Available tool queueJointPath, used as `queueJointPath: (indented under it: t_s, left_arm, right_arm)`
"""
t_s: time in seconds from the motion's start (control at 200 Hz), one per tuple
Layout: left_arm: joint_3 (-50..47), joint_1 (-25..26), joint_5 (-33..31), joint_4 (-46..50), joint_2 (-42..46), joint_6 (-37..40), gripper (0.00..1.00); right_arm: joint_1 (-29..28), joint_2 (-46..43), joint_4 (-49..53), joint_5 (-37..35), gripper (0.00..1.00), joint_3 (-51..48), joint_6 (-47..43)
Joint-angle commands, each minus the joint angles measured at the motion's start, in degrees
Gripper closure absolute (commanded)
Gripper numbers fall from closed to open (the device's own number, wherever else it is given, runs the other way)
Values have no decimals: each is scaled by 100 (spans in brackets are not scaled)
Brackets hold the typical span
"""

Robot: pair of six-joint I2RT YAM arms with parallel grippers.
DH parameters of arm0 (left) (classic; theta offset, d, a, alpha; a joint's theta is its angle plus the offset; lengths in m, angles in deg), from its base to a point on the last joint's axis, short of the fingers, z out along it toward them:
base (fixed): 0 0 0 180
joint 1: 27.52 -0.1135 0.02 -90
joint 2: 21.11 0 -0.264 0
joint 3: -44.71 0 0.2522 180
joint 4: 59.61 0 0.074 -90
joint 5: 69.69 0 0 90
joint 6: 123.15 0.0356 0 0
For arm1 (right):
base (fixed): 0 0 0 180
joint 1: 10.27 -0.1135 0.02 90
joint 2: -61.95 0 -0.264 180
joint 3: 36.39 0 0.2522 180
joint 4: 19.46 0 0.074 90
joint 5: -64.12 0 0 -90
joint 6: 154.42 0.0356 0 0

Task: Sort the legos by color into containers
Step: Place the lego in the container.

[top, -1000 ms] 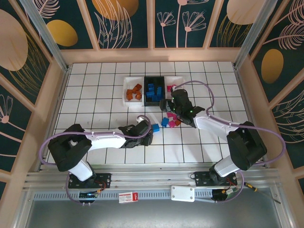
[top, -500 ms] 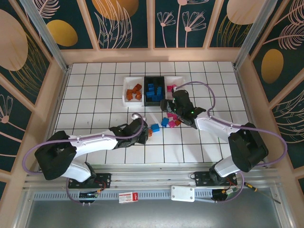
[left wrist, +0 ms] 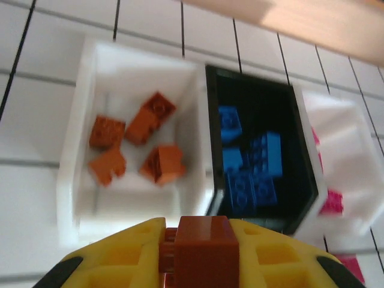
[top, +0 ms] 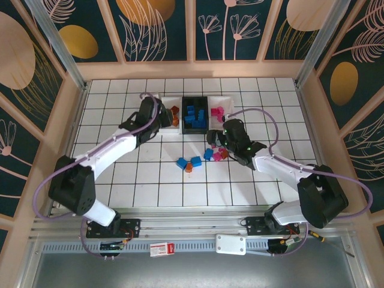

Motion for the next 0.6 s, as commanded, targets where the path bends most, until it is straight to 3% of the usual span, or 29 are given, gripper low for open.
queueJointPath:
  t_s: [0.0,0.33,0.596]
  left_arm:
    - [569,-207,32,53,-712,131,85]
    - [2124,-455,-479,586,-2302,231,82]
    - [2441,-520,-361,678,-2510,235,55]
  right_arm:
    - [9,-190,-30,-43,35,-162,162]
    - [-123,-352,-25,98,34,-469,207]
    - [-270,-611,183,-90,34,-751,326]
